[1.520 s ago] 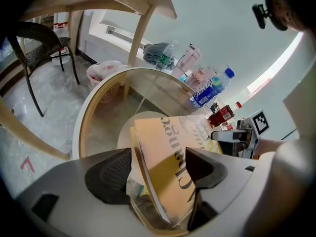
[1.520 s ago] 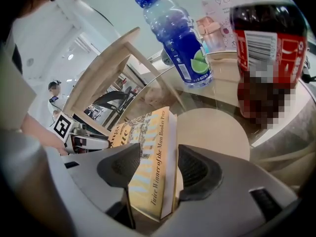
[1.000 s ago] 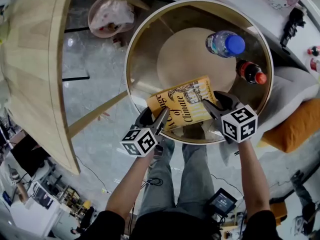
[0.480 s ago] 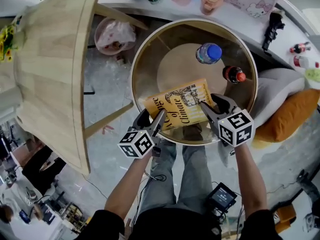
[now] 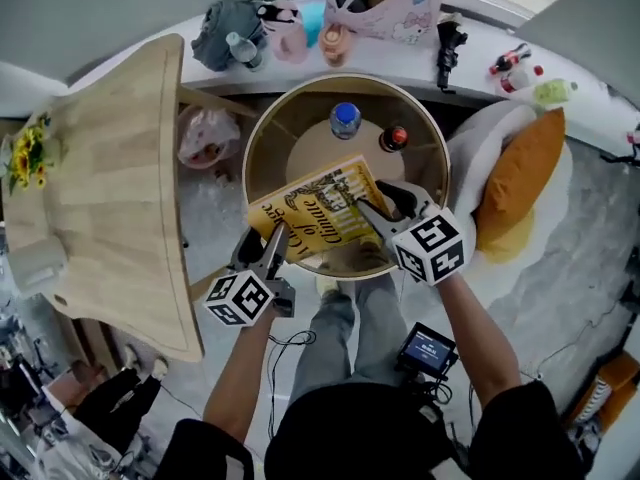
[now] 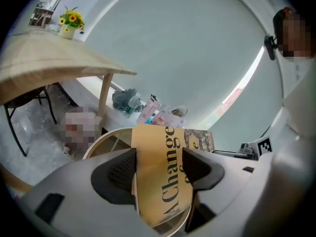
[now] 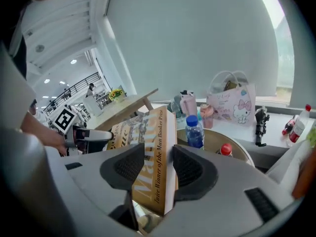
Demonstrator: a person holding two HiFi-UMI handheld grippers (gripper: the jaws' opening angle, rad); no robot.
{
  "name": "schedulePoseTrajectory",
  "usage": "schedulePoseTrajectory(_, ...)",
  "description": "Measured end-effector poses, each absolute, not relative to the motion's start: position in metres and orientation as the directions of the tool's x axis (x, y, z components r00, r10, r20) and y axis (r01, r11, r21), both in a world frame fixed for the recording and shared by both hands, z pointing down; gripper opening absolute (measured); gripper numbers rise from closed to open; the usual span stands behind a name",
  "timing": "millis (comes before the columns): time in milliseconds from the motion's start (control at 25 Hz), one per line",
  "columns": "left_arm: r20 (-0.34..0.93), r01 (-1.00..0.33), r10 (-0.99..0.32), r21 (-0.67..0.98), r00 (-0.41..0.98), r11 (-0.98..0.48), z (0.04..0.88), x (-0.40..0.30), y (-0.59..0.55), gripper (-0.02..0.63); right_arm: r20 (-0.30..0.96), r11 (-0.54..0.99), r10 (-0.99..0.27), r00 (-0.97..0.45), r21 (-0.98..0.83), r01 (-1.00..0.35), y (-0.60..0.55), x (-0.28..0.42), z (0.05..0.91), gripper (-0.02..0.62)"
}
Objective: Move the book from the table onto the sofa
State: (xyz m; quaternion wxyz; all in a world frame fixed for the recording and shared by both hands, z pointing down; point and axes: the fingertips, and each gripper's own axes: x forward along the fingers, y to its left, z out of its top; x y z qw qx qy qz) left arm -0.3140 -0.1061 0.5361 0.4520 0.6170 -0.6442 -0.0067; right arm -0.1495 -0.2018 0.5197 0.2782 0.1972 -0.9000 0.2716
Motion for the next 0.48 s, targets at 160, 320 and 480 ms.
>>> schedulePoseTrajectory(160,0.528,-0.808,-0.829,0.562,0.183,0.179,0.488,-0.307,-0.101,0.295,0.569,0.766,-0.291,-0.769,-0.343,-0.544,-0.184,-0.135,0.470,0.192)
schedulePoseTrajectory(320,0.490,-0.832,-0.846,0.544,0.210,0.108,0.444,-0.290,-0.095,0.293,0.534,0.737,-0.361,-0.764,-0.339,-0.585,-0.162,-0.110,0.429,0.190)
schedulePoseTrajectory(480,0.443,-0.838,-0.857,0.546,0.264,0.023,0.415,-0.265,-0.088,0.288,0.513,0.710,-0.433,-0.741,-0.311,-0.631,-0.141,-0.079,0.398,0.189)
